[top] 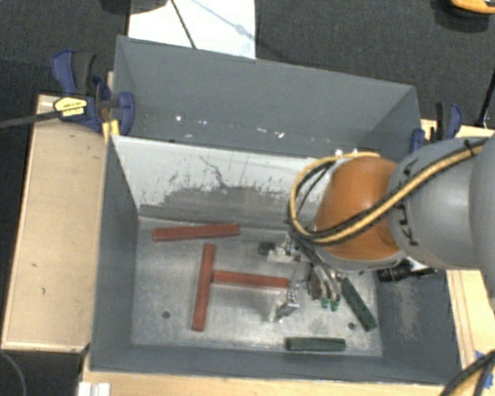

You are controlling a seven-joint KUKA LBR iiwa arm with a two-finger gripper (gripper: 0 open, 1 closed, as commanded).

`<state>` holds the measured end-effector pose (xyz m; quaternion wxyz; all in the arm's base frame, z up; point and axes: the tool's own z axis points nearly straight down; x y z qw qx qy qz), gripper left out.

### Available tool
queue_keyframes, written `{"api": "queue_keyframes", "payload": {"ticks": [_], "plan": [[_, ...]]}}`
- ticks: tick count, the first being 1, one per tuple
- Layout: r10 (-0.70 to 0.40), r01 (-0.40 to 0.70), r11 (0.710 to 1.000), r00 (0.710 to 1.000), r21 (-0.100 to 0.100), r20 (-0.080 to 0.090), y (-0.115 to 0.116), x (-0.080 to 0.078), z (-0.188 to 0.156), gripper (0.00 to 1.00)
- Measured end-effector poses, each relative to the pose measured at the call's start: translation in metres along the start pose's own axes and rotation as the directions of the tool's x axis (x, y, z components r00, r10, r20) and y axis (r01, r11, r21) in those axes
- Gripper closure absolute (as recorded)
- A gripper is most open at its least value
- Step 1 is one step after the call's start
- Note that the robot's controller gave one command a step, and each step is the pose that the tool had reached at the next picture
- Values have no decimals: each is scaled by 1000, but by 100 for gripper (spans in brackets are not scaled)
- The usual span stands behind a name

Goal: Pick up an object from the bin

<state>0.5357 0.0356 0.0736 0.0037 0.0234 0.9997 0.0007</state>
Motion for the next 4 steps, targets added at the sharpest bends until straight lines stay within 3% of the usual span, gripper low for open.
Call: {"api": "queue_keyframes", "payload": {"ticks": [1,2,3,4], "plan": [[-1,1,1000,1000,-1,13,0,-4,-3,100],[-2,2,1000,1000,0,0,0,0,0,0],[-2,2,1000,1000,-1,13,0,-4,-3,100],[-4,4,1000,1000,0,0,0,0,0,0]]}}
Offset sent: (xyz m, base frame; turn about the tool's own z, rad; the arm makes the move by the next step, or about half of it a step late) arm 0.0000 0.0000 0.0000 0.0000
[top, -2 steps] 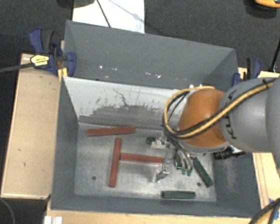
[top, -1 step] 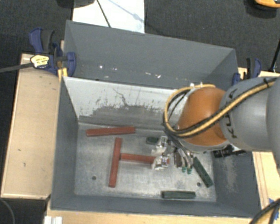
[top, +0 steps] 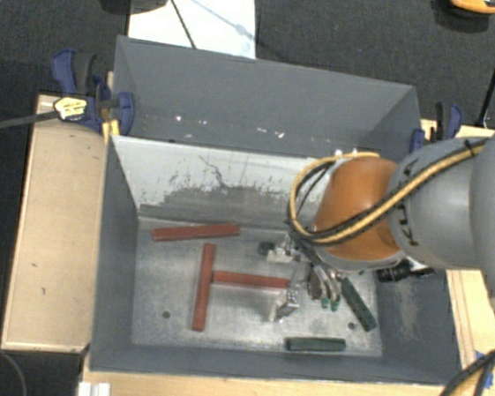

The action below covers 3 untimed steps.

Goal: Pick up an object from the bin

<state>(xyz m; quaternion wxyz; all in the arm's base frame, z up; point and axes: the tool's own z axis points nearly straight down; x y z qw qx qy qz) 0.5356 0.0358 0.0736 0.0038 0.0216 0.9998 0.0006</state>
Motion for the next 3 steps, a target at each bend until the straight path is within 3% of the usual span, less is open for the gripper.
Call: {"api": "queue_keyframes", "payload": {"ticks": [1,2,3], "plan": [[0,0,1000,1000,-1,9,0,-4,-3,100],[-1,1,1000,1000,0,0,0,0,0,0],[-1,1,1000,1000,0,0,0,0,0,0]]}}
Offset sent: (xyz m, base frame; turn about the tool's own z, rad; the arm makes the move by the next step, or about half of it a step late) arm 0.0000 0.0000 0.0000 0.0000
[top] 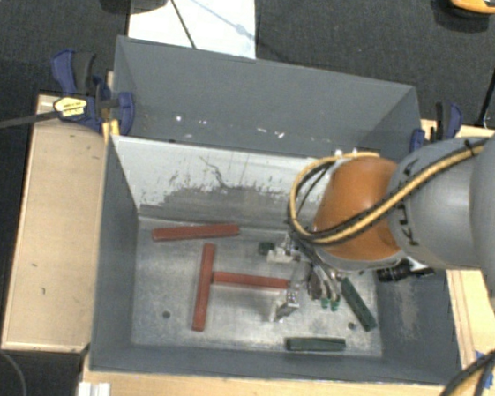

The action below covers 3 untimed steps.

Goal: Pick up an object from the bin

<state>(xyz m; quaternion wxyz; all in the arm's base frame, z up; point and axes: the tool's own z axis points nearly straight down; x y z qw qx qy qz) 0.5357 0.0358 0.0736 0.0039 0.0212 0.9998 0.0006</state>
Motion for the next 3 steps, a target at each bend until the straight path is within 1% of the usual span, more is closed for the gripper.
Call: {"api": "queue_keyframes", "payload": {"ticks": [1,2,3], "plan": [[-450,450,893,893,2,9,55,14,-2,100],[-450,450,893,893,2,9,55,14,-2,100],[-446,446,895,895,-2,-6,56,10,-145,100]]}}
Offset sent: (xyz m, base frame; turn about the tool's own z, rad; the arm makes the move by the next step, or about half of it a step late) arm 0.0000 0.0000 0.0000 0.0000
